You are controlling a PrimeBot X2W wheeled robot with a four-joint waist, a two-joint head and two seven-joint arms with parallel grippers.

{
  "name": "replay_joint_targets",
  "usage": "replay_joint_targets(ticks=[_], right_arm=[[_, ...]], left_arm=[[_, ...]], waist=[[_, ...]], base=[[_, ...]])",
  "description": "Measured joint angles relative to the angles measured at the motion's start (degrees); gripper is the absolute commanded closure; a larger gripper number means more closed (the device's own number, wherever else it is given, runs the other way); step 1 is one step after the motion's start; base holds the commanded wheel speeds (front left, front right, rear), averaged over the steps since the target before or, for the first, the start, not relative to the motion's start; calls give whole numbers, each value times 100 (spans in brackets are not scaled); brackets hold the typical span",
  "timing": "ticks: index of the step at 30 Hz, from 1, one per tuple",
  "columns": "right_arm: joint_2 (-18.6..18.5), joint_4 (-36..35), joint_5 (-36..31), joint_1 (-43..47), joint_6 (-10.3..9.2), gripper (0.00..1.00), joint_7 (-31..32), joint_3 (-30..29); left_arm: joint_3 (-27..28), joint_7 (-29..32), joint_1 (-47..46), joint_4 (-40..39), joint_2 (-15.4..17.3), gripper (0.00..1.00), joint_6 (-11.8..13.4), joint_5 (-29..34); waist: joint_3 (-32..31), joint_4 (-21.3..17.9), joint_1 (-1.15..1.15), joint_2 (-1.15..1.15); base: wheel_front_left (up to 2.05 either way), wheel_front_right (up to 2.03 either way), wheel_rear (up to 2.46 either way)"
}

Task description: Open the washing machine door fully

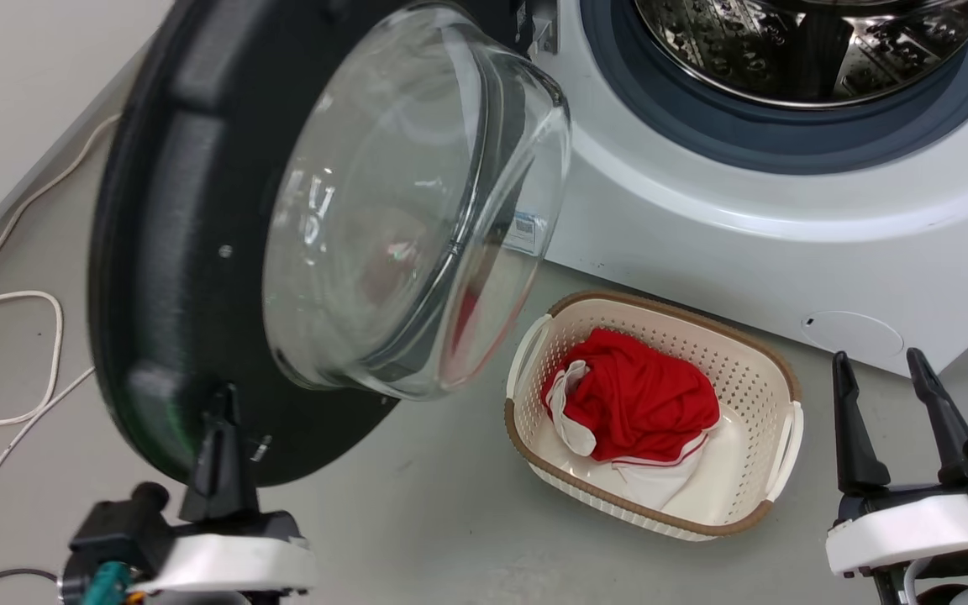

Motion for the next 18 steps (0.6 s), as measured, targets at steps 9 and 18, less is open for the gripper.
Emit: replay_joint_targets(ticks=[9, 18], right_arm=[[-1, -113, -81, -98, 0, 0, 142, -29], [-1, -148, -100, -188, 0, 0, 172, -26]], left_arm=[[969, 0, -575, 406, 81, 100, -509, 176], [1617, -15, -1328, 1257, 430, 100, -990, 155]], waist=[[194, -91, 0, 0], [343, -186, 0, 0]], base=[[0, 0, 0], [0, 0, 0]])
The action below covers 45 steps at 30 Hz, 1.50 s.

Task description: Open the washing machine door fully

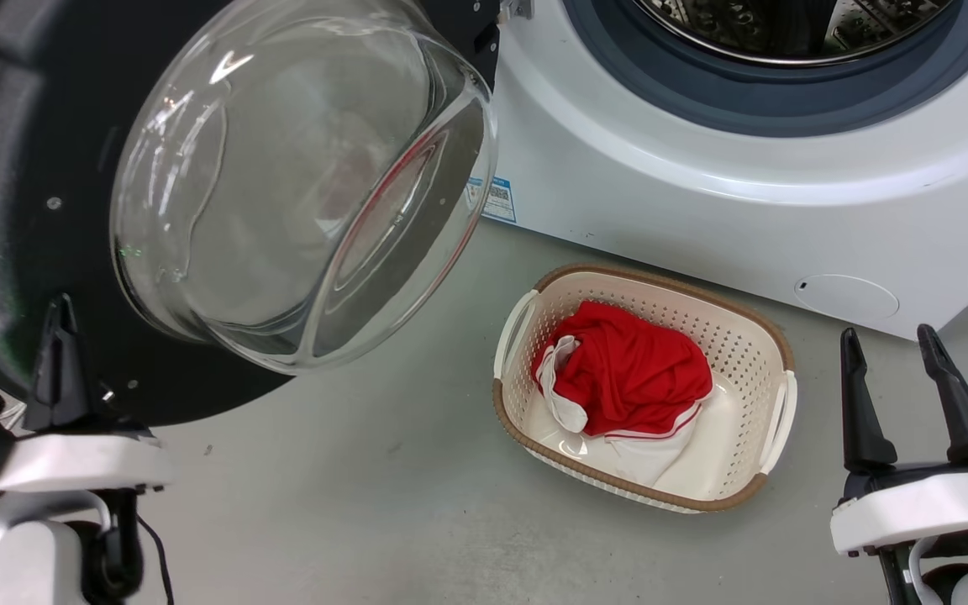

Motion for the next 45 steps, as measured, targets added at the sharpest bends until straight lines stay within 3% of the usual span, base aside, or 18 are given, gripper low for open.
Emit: replay_joint_targets(ticks=[13, 18, 25, 31, 45], right_arm=[[0, 86, -27, -96, 0, 0, -21, 26], [0, 242, 73, -103, 0, 0, -122, 37], [0, 443, 169, -7, 0, 0, -255, 26], [1, 534, 193, 18, 0, 0, -333, 42], [1, 635, 143, 8, 0, 0, -390, 102]], left_arm=[[578, -1, -944, 1439, 469, 100, -410, -77], [695, 0, -872, 1486, 480, 100, -428, 80], [673, 0, -4, 934, 54, 100, -371, 382], [1, 0, 751, -69, -509, 100, -363, 996], [-1149, 0, 514, -169, -818, 100, -527, 1394]], waist=[[38, -145, 0, 0], [-120, -249, 0, 0], [-409, -438, 0, 0], [-660, -721, 0, 0], [-834, -1636, 0, 0]], base=[[0, 0, 0], [0, 0, 0], [0, 0, 0], [0, 0, 0], [0, 0, 0]])
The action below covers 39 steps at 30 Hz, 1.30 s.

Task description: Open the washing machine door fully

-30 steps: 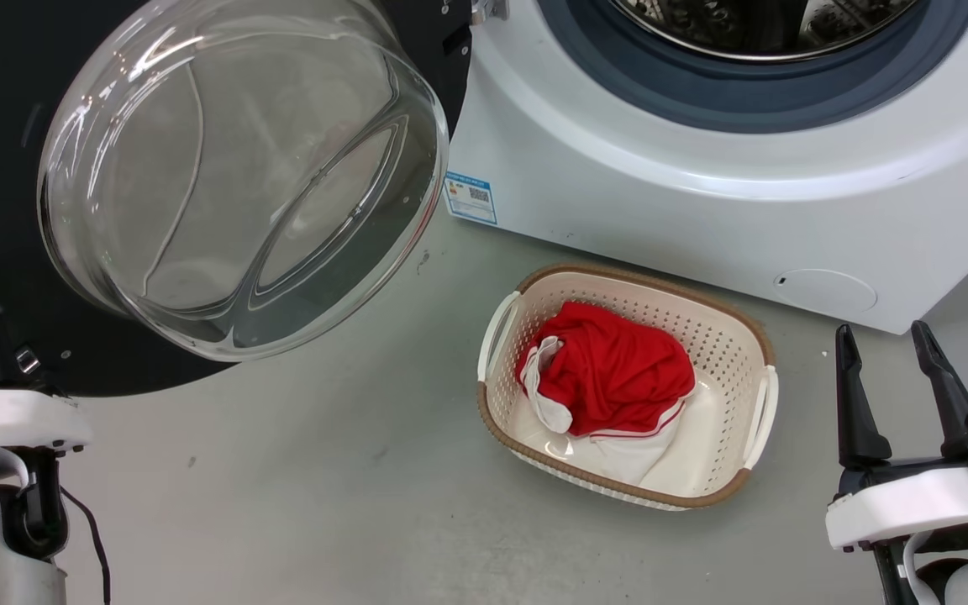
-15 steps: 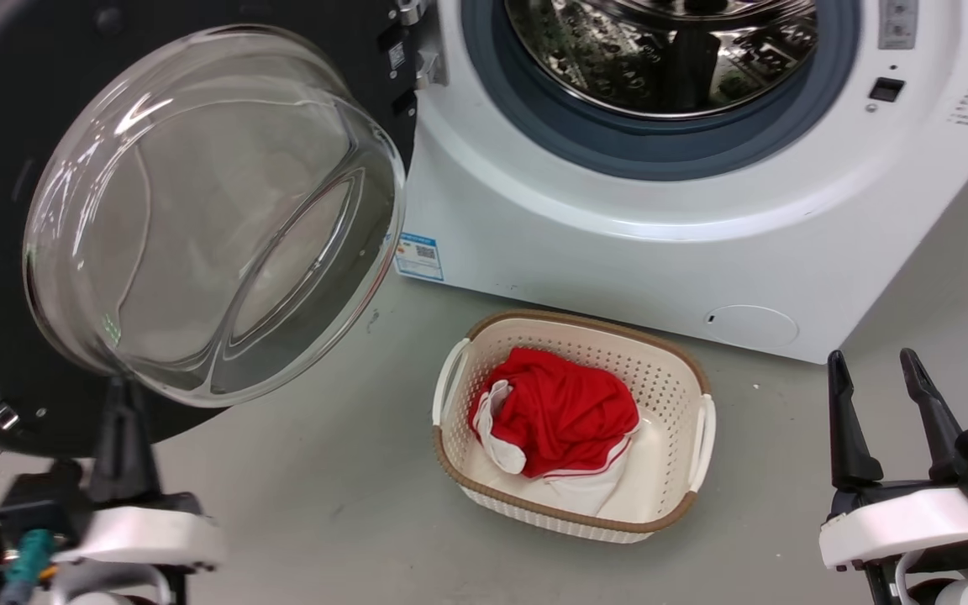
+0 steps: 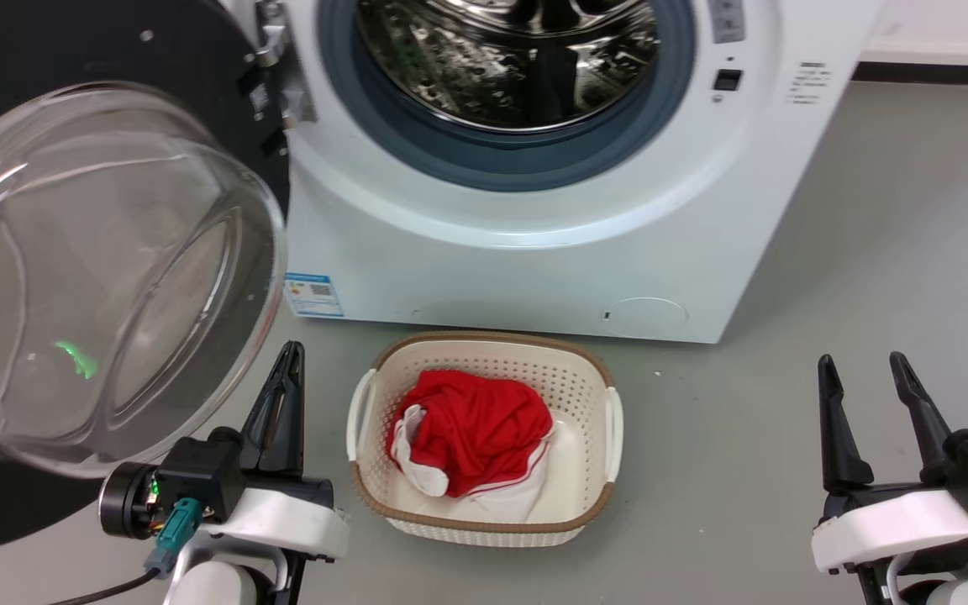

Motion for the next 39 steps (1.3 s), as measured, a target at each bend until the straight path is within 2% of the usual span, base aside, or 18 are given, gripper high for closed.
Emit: replay_joint_targets(ticks=[6, 7, 8, 9, 10, 39], right_arm=[[0, 10, -22, 3, 0, 0, 2, 91], [0, 10, -22, 3, 0, 0, 2, 91], [0, 11, -21, 5, 0, 0, 2, 93], [-1, 12, -21, 6, 0, 0, 1, 94], [-1, 15, -21, 6, 0, 0, 1, 97], [-1, 148, 27, -51, 0, 0, -86, 141]], left_arm=[[-66, 0, -113, 142, -11, 100, 48, 85], [-73, 0, -114, 151, -10, 87, 54, 92], [-77, 0, -114, 171, -11, 58, 58, 92], [-74, 0, -114, 182, -11, 11, 64, 92], [-73, 0, -114, 198, -9, 0, 78, 96], [53, 0, -185, 274, 8, 0, 230, 88]], waist=[[-50, -413, 0, 0], [-56, -455, 0, 0], [-61, -487, 0, 0], [-62, -510, 0, 0], [-61, -527, 0, 0], [19, -587, 0, 0]], base=[[0, 0, 0], [0, 0, 0], [0, 0, 0], [0, 0, 0], [0, 0, 0], [0, 0, 0]])
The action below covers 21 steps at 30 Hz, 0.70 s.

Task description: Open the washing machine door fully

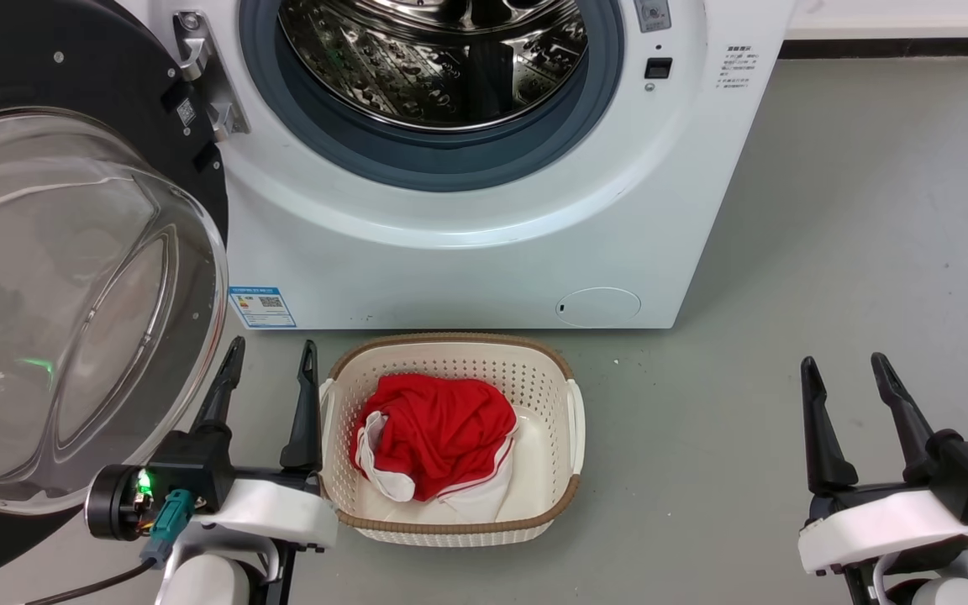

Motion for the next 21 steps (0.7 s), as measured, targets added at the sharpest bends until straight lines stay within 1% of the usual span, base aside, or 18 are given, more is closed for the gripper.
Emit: replay_joint_targets(ticks=[3, 4, 8, 21], right_arm=[[0, 1, 0, -3, 0, 0, -2, 3], [1, 32, -4, 7, 1, 100, -4, 2], [2, 226, 23, 133, 1, 100, 3, 8], [-33, 408, 1578, 119, 1, 100, 207, 34]], left_arm=[[10, 0, 0, -36, 4, 0, 25, 3], [5, 1, 8, -10, 0, 100, 25, 1], [-16, 45, 166, 202, -29, 100, 24, -42], [146, 411, 180, 291, -51, 100, -76, -1496]], waist=[[11, -12, 0, 0], [13, -14, 0, 0], [10, -16, 0, 0], [-49, -16, 0, 0]], base=[[0, 0, 0], [0, 0, 0], [0, 0, 0], [0, 0, 0]])
